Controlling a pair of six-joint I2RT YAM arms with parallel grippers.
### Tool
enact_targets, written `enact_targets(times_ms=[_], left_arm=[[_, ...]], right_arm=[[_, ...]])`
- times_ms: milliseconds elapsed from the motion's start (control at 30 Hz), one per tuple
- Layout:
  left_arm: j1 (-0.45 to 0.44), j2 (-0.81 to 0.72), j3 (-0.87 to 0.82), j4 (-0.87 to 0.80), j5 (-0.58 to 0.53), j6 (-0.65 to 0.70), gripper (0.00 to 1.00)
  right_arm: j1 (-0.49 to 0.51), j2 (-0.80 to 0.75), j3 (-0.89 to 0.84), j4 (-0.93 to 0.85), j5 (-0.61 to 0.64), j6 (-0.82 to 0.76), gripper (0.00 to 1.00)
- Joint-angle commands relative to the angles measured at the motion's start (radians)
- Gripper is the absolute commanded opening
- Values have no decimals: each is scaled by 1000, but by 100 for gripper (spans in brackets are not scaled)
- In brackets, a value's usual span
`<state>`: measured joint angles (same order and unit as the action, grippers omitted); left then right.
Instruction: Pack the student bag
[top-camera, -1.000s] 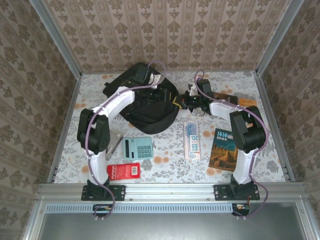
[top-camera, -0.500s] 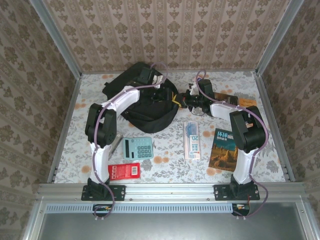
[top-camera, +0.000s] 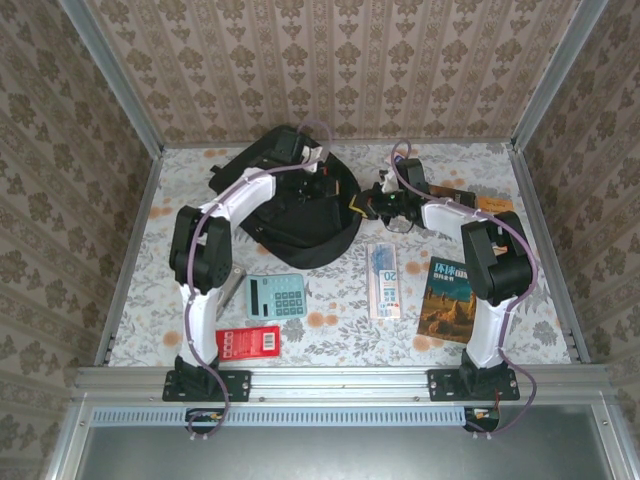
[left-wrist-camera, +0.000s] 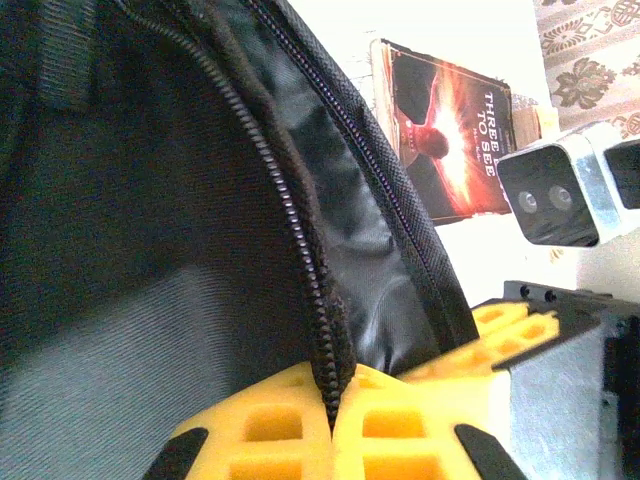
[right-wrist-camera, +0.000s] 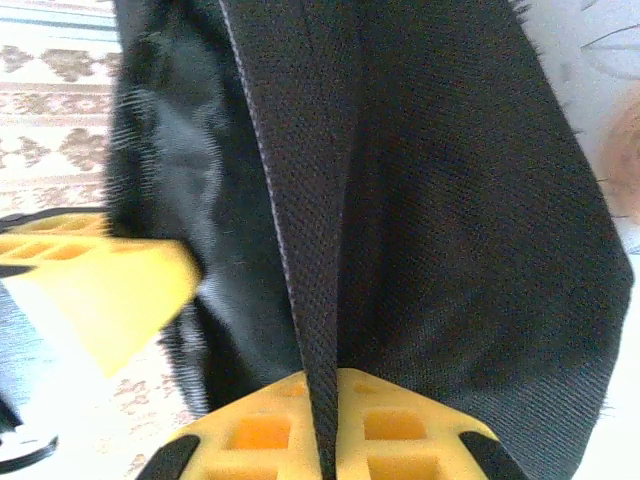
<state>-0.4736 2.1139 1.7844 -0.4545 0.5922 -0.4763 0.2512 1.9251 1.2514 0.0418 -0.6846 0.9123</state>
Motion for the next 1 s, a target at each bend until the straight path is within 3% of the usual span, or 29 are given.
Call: enact_targets(times_ms=[0, 33, 100, 233, 333, 433, 567, 733, 833, 967], left_arm=[[48, -54, 97, -66, 16, 56, 0], [50, -50, 116, -81, 20, 58, 0], [56, -37, 151, -105, 30, 54, 0], [55, -26, 202, -129, 59, 44, 0], [59, -17, 238, -150, 94, 35, 0], [62, -13, 261, -148, 127, 19, 0], [67, 0, 289, -158, 156, 2, 0], [72, 15, 311, -170, 167, -7, 3], [73, 17, 316, -177, 163, -10, 13], [73, -8, 320, -233, 121, 30, 47]], right_arm=[[-7, -48, 106, -282, 153, -171, 39], [-7, -56, 116, -297, 172, -181, 48], [-5, -95, 115, -308, 223, -195, 56], [11, -185, 143, -396, 372, -277, 58], [20, -221, 145, -408, 377, -301, 45], [36, -209, 148, -385, 316, -292, 23], [41, -113, 184, -350, 187, -235, 2], [65, 18, 224, -249, 53, -138, 0], [92, 62, 209, -102, -11, -15, 0], [108, 127, 150, 271, -102, 275, 0]])
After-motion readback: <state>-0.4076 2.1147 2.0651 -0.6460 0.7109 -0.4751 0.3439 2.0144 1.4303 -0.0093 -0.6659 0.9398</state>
